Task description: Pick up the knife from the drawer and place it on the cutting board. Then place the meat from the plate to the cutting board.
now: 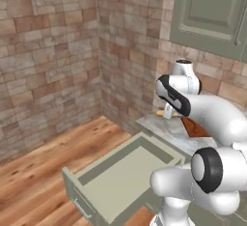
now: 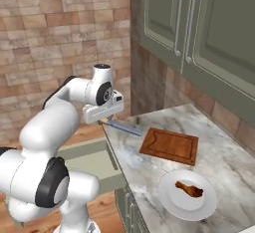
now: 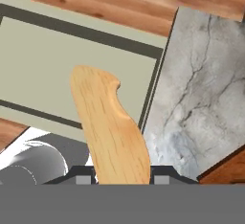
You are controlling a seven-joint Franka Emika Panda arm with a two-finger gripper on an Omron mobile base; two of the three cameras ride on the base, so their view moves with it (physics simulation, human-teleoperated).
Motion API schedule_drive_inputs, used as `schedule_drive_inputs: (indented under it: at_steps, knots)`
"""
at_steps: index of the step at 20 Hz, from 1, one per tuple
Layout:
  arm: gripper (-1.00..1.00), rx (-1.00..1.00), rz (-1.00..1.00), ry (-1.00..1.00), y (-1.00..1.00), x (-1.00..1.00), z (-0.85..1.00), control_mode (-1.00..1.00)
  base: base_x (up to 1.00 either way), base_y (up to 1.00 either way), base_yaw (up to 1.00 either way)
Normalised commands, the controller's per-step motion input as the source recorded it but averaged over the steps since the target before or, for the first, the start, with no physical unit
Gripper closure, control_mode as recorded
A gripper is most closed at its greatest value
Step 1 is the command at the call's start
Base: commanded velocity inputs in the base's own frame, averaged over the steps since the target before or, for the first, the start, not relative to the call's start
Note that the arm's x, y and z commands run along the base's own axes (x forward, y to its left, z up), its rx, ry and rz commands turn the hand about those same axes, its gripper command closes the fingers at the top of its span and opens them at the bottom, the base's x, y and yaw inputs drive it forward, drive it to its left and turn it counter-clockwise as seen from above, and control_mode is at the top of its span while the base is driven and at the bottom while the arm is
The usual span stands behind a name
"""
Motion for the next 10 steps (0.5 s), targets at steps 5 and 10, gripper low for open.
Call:
schedule_drive_inputs:
  at_steps: [5,10]
  knots:
    - [1.0,0.0,0.0,0.0,0.0,0.0,0.0,1.0,-0.73,0.02,0.0]
    - [1.0,0.0,0.0,0.0,0.0,0.0,0.0,1.0,-0.12,-0.02,-0.02]
